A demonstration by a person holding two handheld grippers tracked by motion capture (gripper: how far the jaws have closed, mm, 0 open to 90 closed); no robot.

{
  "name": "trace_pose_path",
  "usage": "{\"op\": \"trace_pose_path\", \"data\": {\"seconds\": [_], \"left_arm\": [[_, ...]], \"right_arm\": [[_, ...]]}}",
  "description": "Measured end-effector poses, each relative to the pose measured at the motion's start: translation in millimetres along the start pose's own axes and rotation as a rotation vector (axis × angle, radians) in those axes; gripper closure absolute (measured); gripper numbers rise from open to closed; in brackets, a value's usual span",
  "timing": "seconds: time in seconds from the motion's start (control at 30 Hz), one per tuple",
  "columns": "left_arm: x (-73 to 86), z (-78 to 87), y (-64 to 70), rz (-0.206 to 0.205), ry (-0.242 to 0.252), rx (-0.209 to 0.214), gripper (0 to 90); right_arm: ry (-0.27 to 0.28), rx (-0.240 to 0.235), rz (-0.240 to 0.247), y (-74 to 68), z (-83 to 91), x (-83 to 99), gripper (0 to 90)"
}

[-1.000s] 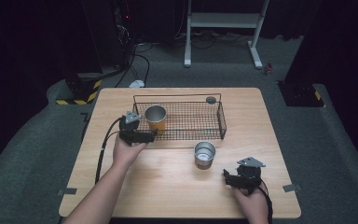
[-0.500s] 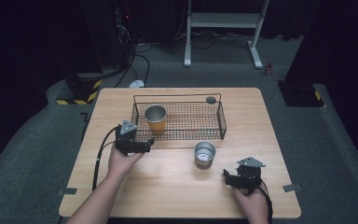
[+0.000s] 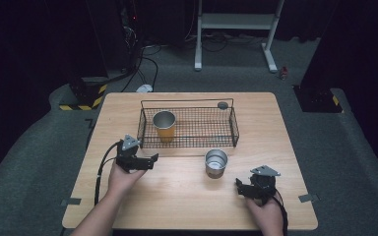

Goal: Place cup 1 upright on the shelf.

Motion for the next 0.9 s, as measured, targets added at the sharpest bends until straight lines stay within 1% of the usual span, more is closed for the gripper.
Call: {"op": "trace_pose_path", "data": {"seconds": [0.1,0.17,0.2,0.23,0.3,0.33,0.37,0.4,0.47,0.53,0.7,0.77,0.8,0.9], "left_arm": [[10.4,3.2,1.7,0.005,-0.017,0.013,0.5],[19.6,6.5,2.0,0.001,-0.035,0.020,0.5],[19.6,6.5,2.0,0.001,-0.035,0.020,0.5],[23.4,8.4,2.0,0.007,-0.041,0.027,0.5],[30.5,12.3,0.8,-0.001,-0.060,0.031,0.5],[30.5,12.3,0.8,-0.001,-0.060,0.031,0.6],[33.6,14.3,0.7,0.007,-0.064,0.035,0.6],[36.1,16.0,-0.3,0.004,-0.070,0.035,0.5],[41.7,18.7,-2.9,-0.004,-0.081,0.030,0.5],[49.3,21.6,-5.8,0.006,-0.092,0.026,0.6],[67.3,25.8,-12.6,-0.001,-0.130,0.011,0.7],[74.4,27.1,-14.9,-0.011,-0.151,0.004,0.7],[77.8,27.8,-15.1,-0.010,-0.160,-0.001,0.8],[84.7,31.1,-16.4,-0.038,-0.176,-0.023,2.9]], "right_arm": [[0.000,0.000,0.000,0.0,0.0,0.0,13.6],[0.000,0.000,0.000,0.0,0.0,0.0,13.6],[0.000,0.000,0.000,0.0,0.0,0.0,13.6],[0.000,0.000,0.000,0.0,0.0,0.0,13.6],[0.000,0.000,-0.001,0.0,0.0,0.0,13.6],[0.000,0.000,-0.001,0.0,0.0,0.0,13.6],[0.000,0.000,-0.001,0.0,0.0,0.0,13.7],[0.000,0.000,-0.001,0.0,0.0,0.0,13.7],[0.000,0.000,-0.001,0.0,0.0,0.0,13.7],[0.000,0.000,-0.001,0.0,0.0,0.0,13.6],[0.000,0.000,-0.001,0.0,0.0,0.0,13.7],[0.000,0.000,-0.001,0.0,0.0,0.0,13.6],[0.000,0.000,-0.001,0.0,0.0,0.0,13.7],[0.000,0.000,0.000,0.0,0.0,0.0,13.7]]}}
Point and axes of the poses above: each handheld gripper's, and its own axes: z roughly backward along the jaws, x roughly out of its underside, y roughly to its right, the point moved 8 cm from there along -z, roughly forward along the jaws, and after that the axes turned 8 degrees about y, right-handed, at the moved point
